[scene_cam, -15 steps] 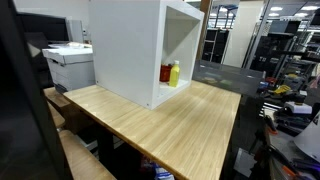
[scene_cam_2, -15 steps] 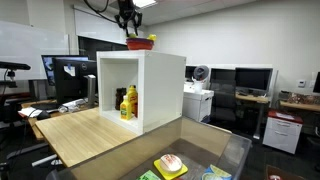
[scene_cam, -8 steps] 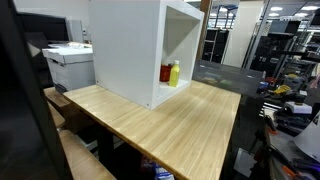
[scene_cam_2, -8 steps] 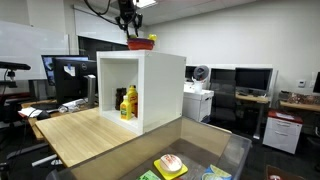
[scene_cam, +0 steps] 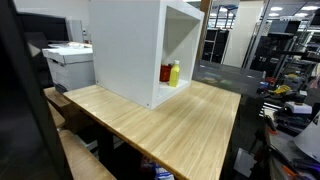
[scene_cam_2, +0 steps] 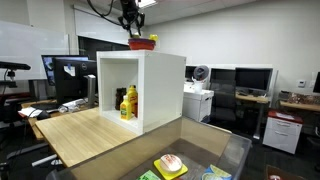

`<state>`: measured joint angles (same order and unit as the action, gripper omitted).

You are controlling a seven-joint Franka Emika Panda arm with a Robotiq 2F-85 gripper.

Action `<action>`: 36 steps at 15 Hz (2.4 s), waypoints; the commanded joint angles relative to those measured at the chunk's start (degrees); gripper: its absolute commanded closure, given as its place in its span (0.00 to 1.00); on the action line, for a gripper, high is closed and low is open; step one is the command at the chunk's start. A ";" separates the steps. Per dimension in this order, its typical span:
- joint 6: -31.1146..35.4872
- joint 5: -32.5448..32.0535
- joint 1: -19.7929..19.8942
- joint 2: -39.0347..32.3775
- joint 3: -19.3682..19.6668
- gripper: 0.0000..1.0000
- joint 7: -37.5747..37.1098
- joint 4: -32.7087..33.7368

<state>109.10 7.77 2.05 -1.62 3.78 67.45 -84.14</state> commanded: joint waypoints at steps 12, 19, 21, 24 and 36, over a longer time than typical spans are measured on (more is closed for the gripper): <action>-0.01 -0.42 -0.09 -2.78 0.10 0.78 -3.57 3.20; 0.00 0.00 -0.01 -3.01 0.09 0.78 -2.64 2.42; -0.02 0.00 -0.01 -3.04 0.09 0.53 -2.64 2.41; -0.03 0.00 -0.01 -3.10 0.09 0.53 -2.64 2.41; 0.50 -0.24 0.00 -3.57 0.32 0.00 -3.24 3.19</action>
<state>109.11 7.75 2.05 -4.87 4.04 64.81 -81.72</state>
